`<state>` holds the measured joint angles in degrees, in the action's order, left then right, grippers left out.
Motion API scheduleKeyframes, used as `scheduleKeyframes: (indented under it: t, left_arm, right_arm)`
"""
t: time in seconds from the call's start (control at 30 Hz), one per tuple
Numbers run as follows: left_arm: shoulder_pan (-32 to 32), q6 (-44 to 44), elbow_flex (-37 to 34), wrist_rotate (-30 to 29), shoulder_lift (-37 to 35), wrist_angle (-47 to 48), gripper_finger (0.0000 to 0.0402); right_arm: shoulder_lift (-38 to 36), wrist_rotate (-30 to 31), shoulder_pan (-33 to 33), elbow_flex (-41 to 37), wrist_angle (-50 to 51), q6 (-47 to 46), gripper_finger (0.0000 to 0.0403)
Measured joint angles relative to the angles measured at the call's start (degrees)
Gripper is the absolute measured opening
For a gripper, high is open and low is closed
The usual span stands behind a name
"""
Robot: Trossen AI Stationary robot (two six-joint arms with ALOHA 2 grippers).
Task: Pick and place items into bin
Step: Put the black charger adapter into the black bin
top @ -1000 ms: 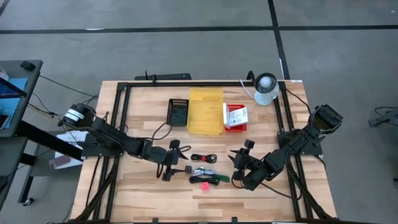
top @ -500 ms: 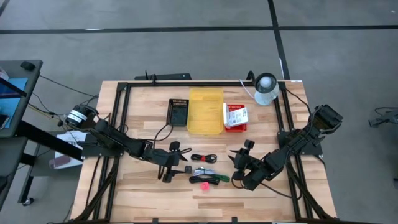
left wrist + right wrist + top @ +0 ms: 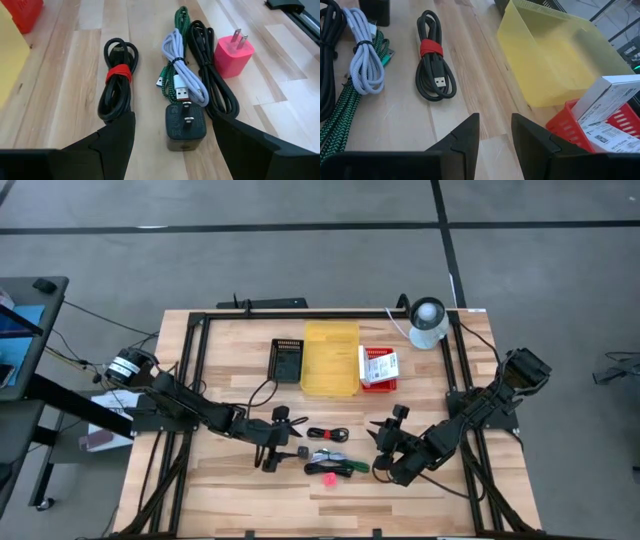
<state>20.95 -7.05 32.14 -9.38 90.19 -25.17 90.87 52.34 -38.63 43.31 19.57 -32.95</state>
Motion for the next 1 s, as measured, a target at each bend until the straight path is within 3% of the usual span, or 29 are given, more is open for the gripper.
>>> scheduleKeyframes:
  t: [1.0]
  left_arm:
    - [-0.04,-0.20,-0.04,1.13,5.51,-6.03,0.0258]
  right_arm:
    - [0.00,-0.01,0.00,0.00,0.13,0.02,0.0107]
